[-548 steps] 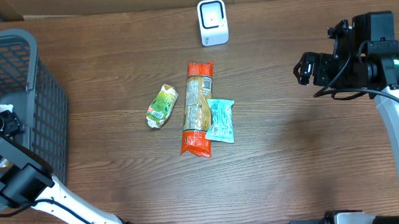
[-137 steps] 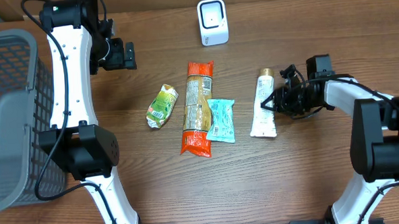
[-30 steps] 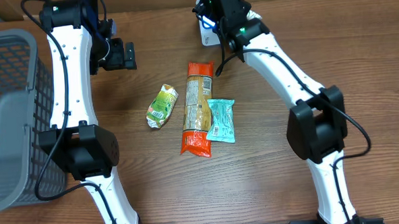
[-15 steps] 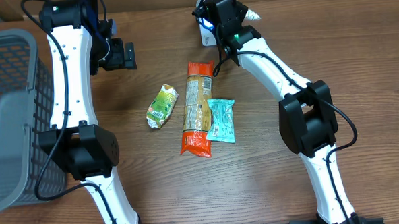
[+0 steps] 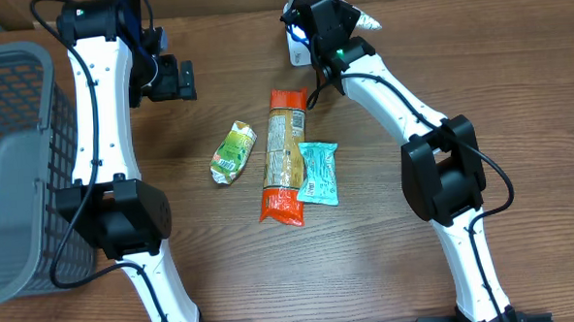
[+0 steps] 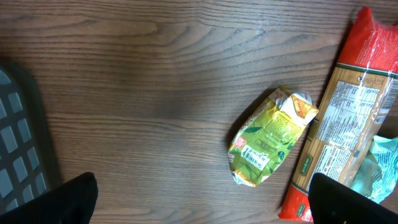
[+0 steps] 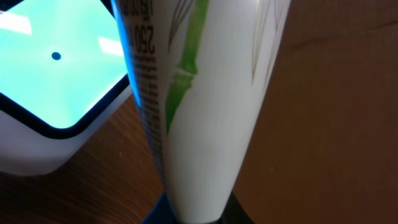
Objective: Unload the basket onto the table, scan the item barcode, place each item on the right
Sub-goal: 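Hold the tube's barcode in front of the white scanner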
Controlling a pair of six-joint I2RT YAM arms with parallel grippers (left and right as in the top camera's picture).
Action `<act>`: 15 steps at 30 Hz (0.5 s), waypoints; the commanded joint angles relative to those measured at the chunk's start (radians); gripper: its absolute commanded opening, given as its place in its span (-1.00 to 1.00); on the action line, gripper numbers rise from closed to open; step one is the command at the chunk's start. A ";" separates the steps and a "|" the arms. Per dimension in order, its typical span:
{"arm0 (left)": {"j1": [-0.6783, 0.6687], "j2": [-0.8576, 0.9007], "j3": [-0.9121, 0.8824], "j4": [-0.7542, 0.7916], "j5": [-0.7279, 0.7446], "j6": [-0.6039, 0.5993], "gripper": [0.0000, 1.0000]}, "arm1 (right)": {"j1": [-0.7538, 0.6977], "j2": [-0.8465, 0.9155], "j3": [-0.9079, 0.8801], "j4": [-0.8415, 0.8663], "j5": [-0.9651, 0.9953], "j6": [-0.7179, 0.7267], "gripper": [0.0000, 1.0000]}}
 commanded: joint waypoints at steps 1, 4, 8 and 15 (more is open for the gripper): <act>-0.002 0.008 -0.003 0.001 -0.006 0.019 1.00 | -0.003 -0.016 0.033 0.016 0.043 0.004 -0.93; -0.002 0.008 -0.003 0.001 -0.006 0.019 0.99 | 0.005 -0.052 0.033 0.003 0.050 0.074 -0.93; -0.002 0.008 -0.003 0.001 -0.006 0.019 0.99 | 0.014 -0.138 0.033 -0.095 0.001 0.087 -0.93; -0.002 0.008 -0.003 0.001 -0.006 0.019 0.99 | 0.010 -0.309 0.033 -0.346 -0.253 0.219 -0.93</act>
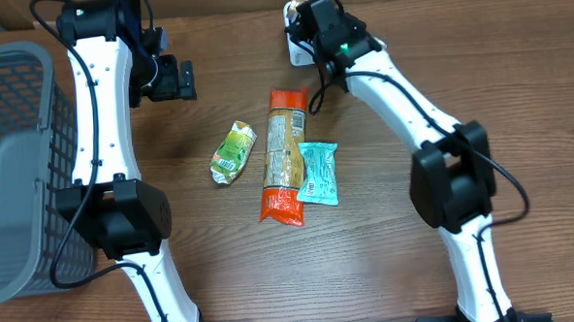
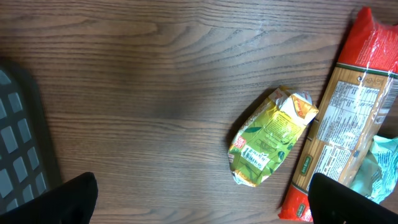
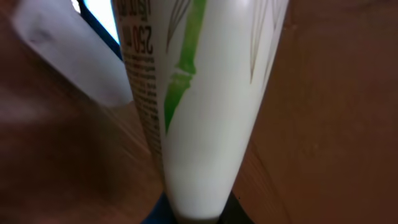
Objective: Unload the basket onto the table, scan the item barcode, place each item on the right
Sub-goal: 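Hold the tube's barcode in front of the white scanner, then carry the tube right and lay it on the table's right side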
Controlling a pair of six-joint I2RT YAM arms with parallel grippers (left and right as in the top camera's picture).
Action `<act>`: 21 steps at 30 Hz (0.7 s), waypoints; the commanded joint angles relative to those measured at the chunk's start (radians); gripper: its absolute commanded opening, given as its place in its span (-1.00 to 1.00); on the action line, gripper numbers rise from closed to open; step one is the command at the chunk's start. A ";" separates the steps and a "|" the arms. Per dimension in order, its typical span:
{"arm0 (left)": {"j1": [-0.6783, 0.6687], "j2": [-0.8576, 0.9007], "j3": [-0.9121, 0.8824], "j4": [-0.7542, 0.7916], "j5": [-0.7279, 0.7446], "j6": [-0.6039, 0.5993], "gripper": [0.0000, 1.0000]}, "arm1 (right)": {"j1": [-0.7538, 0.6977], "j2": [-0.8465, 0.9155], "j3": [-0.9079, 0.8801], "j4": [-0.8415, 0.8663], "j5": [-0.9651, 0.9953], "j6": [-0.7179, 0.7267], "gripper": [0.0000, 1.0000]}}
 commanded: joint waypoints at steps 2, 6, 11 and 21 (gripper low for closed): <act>-0.002 0.008 -0.003 0.001 -0.006 0.019 1.00 | -0.002 -0.211 0.034 -0.015 -0.124 0.095 -0.93; -0.002 0.008 -0.003 0.001 -0.006 0.019 0.99 | -0.001 -0.219 0.035 -0.146 -0.209 0.129 -0.93; -0.002 0.008 -0.003 0.001 -0.006 0.019 0.99 | -0.019 -0.286 0.035 -0.352 -0.673 0.342 -0.93; -0.002 0.008 -0.003 0.001 -0.006 0.019 0.99 | -0.304 -0.354 0.024 -0.677 -1.098 0.619 -0.92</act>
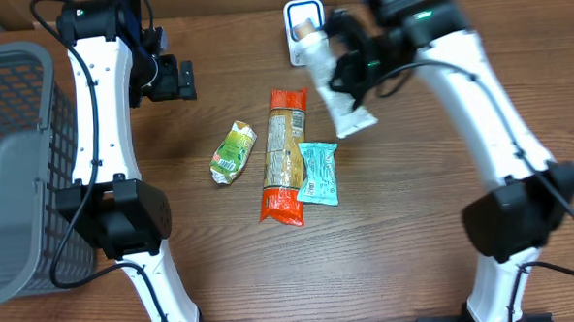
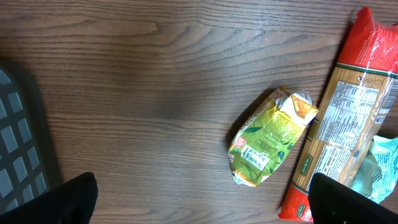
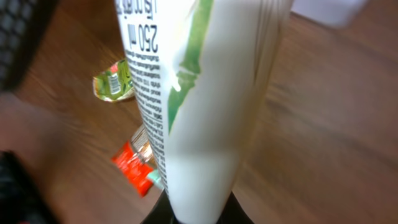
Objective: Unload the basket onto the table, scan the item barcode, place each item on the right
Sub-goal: 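Carry the tube right and lay it on the table's right side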
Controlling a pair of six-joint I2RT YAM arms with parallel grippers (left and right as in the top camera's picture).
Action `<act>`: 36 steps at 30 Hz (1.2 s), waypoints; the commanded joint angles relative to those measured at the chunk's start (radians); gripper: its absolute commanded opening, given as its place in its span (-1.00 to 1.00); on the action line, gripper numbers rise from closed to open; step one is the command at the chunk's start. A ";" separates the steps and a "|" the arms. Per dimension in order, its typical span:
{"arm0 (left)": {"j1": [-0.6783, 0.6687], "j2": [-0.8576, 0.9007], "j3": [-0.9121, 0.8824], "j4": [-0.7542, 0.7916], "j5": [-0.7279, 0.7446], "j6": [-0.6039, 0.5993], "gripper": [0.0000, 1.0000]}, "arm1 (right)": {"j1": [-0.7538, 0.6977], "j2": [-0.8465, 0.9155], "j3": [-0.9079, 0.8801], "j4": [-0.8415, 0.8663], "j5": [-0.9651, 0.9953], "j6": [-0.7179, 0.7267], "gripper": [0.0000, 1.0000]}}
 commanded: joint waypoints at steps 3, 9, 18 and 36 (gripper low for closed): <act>-0.002 0.008 -0.003 0.001 -0.006 0.019 1.00 | -0.227 -0.063 -0.045 0.010 -0.128 0.220 -0.92; -0.002 0.008 -0.003 0.001 -0.006 0.019 0.99 | -0.435 -0.058 -0.328 0.269 -0.076 0.640 -0.92; -0.002 0.008 -0.003 0.001 -0.006 0.019 1.00 | -0.513 -0.058 -0.723 0.679 -0.073 1.105 -0.93; -0.002 0.008 -0.003 0.001 -0.006 0.019 0.99 | -0.538 -0.080 -0.877 0.766 0.235 1.267 -0.93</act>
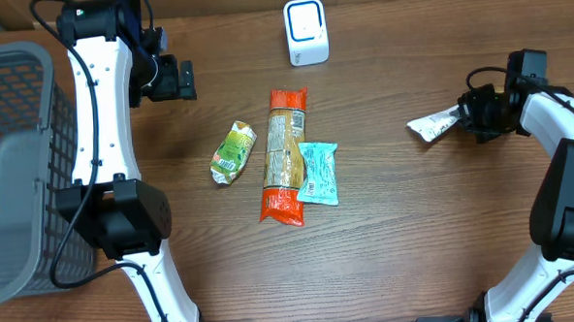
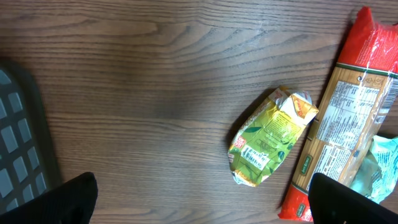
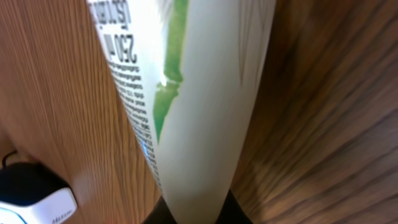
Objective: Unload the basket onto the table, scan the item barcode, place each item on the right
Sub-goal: 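Carry the tube right and lay it on the table's right side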
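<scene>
A white tube (image 1: 432, 126) with green bamboo print and small black text (image 3: 186, 93) sticks out leftward from my right gripper (image 1: 468, 116), which is shut on its lower end (image 3: 196, 214) at the table's right side. The white scanner (image 1: 306, 31) stands at the back centre, far from the tube; its corner (image 3: 34, 202) shows in the right wrist view. My left gripper (image 1: 172, 81) hangs open at the back left, its dark fingertips (image 2: 68, 199) wide apart over bare wood (image 2: 202, 205).
A green pouch (image 1: 233, 152), a long orange pasta pack (image 1: 284, 156) and a teal packet (image 1: 319, 172) lie side by side mid-table. The pouch (image 2: 270, 145) and pasta pack (image 2: 348, 137) also show under the left wrist. A grey mesh basket (image 1: 15, 163) fills the left edge.
My right gripper, still shut on the tube, has moved from beside the scanner at the back centre to the right side of the table. The left arm has not moved.
The tube was held right at the scanner, whose lit face showed beside it. Then it was still pressed close to the scanner. Then it was held away from it, above the packets. Now it is at the far right, still gripped.
</scene>
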Controlling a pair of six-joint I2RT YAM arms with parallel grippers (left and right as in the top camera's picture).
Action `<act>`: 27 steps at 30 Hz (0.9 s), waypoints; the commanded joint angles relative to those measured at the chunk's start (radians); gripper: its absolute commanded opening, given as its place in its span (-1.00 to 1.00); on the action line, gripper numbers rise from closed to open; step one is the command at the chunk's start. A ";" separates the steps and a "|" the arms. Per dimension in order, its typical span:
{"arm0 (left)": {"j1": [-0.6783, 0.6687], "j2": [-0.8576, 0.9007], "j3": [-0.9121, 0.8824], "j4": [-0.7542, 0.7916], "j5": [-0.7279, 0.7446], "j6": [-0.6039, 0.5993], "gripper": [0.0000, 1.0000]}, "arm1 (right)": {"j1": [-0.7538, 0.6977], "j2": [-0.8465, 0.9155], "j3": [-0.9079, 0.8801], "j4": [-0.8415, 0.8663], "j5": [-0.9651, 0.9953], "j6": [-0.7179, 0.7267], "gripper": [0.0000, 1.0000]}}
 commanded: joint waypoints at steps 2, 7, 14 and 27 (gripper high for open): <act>-0.002 0.008 -0.003 0.001 -0.006 0.019 0.99 | -0.033 -0.025 -0.025 -0.006 0.126 0.050 -0.93; -0.002 0.008 -0.003 0.001 -0.006 0.019 1.00 | -0.066 -0.027 -0.024 0.056 0.119 0.041 -0.92; -0.002 0.008 -0.003 0.001 -0.006 0.019 0.99 | -0.091 -0.027 -0.006 0.116 -0.085 -0.174 0.56; -0.002 0.008 -0.003 0.001 -0.006 0.019 0.99 | -0.071 -0.262 0.045 -0.143 -0.207 -0.414 0.87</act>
